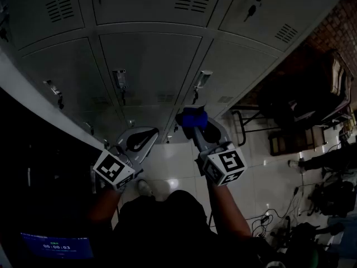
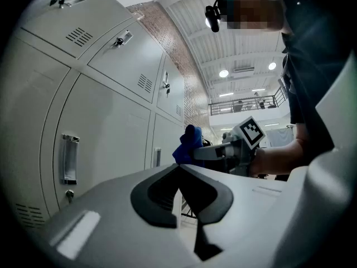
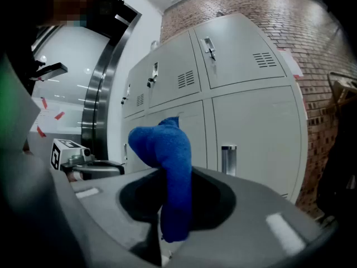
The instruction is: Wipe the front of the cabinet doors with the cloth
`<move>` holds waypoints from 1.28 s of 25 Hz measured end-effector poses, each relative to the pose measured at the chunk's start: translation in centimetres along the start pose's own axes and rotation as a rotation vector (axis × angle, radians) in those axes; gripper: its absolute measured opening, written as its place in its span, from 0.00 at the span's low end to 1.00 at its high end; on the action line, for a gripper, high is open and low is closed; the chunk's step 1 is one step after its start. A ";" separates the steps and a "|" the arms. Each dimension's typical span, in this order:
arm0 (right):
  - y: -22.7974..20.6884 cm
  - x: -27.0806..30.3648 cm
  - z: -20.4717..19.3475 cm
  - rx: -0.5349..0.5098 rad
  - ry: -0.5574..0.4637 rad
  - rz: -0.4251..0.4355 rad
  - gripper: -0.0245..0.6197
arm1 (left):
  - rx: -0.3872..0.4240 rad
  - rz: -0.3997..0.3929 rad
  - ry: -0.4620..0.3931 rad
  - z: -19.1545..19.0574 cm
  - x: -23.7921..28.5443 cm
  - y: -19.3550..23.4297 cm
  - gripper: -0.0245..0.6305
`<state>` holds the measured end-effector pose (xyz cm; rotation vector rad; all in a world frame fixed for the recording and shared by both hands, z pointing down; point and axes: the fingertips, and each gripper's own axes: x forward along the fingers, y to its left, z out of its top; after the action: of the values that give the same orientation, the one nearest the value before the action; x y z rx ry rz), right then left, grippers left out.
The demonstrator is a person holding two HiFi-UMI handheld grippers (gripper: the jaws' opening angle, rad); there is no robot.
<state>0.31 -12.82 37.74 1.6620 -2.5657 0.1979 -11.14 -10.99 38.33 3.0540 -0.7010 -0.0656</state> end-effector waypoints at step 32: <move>-16.5 4.2 14.5 -0.054 -0.202 0.009 0.17 | 0.015 0.126 0.041 0.3 10.1 0.1 0.04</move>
<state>13.70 -25.42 25.02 1.7340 -2.6938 -0.0420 -2.11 -15.46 37.68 3.0075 -0.8928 0.0030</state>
